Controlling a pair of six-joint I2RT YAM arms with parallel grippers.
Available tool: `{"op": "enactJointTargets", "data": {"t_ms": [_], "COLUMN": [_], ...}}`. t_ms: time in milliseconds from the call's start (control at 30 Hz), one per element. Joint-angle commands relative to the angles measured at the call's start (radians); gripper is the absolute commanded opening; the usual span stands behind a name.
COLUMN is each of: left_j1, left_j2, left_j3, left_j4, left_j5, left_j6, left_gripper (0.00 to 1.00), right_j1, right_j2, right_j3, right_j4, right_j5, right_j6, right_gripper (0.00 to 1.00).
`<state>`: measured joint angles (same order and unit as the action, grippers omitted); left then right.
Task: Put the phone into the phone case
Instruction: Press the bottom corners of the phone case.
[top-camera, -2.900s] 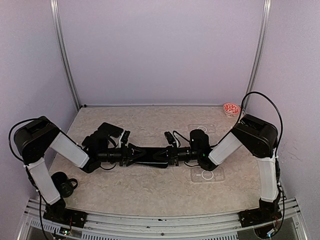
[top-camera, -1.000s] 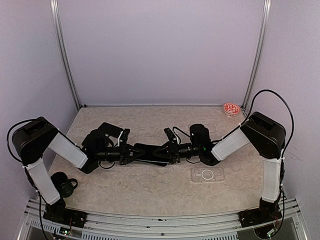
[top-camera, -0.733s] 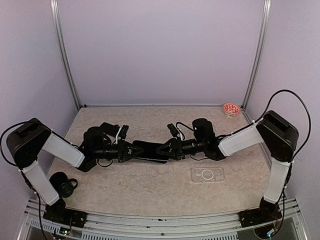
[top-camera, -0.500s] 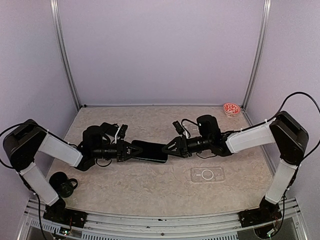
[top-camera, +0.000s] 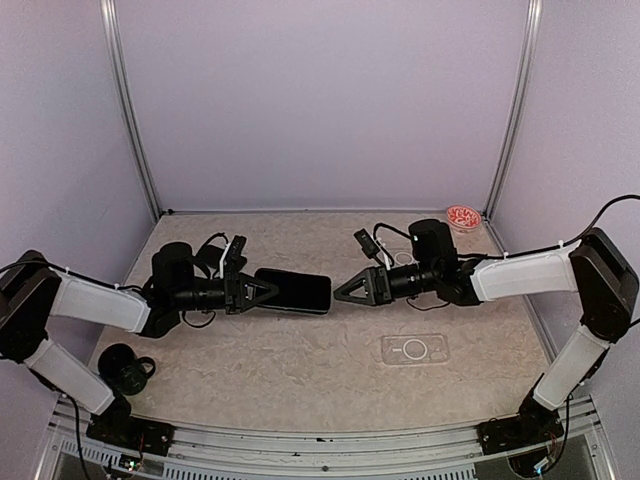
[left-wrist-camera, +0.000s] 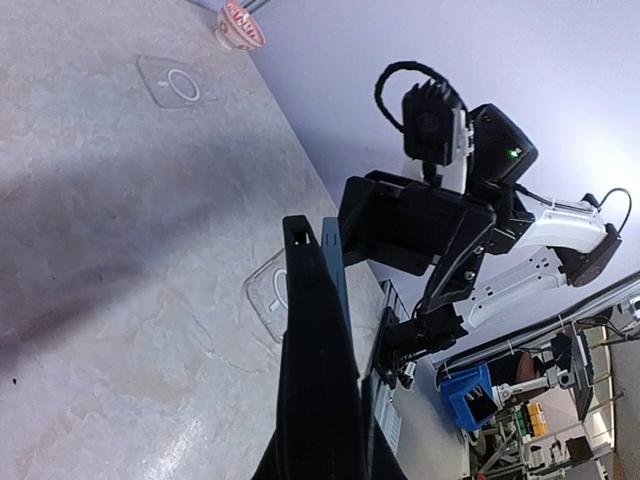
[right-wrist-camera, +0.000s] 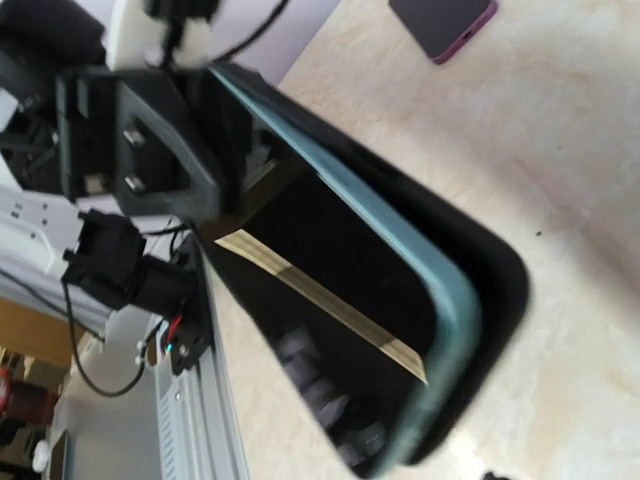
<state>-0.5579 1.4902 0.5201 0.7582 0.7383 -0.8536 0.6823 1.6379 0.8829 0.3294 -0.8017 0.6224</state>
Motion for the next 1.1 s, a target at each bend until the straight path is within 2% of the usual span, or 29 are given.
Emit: {"op": "enactJointTargets", "data": {"t_ms": [0, 333, 567, 733, 1067], "left_j1": [-0.018, -0.047, -0.058, -0.063, -0.068], "left_j2": [-0.082, -0.116, -0.116, -0.123, -0.129], "left_j3": [0.001, -0.007, -0.017, -0.018, -0.017], "left_j4": [0.061, 0.105, 0.209, 0.224, 0.250], "left_j5": [0.023, 0.054, 0.095, 0.102, 0.110], "left_j6": [0.048, 0.044, -0.001, -0.005, -0.019], "left_gripper": [0.00, 0.00, 0.00, 0.00, 0.00], "right_j1": [-0.008, -0.007, -0.006, -0.007, -0.022], "right_j2": [-0.030, -0.004, 0.036, 0.037, 0.001], "right_j3": [-0.025, -0.072, -0.059, -0.056, -0.044], "right_j4": [0.027, 0.334, 0.359, 0.354, 0.218], "right_j5": [-0.078, -0.252, -0.260, -0.263, -0.219], "right_j6": [-0.037, 0.113, 0.124, 0.115, 0.014], "right_gripper": [0.68, 0.74, 0.75, 0.74, 0.75]}}
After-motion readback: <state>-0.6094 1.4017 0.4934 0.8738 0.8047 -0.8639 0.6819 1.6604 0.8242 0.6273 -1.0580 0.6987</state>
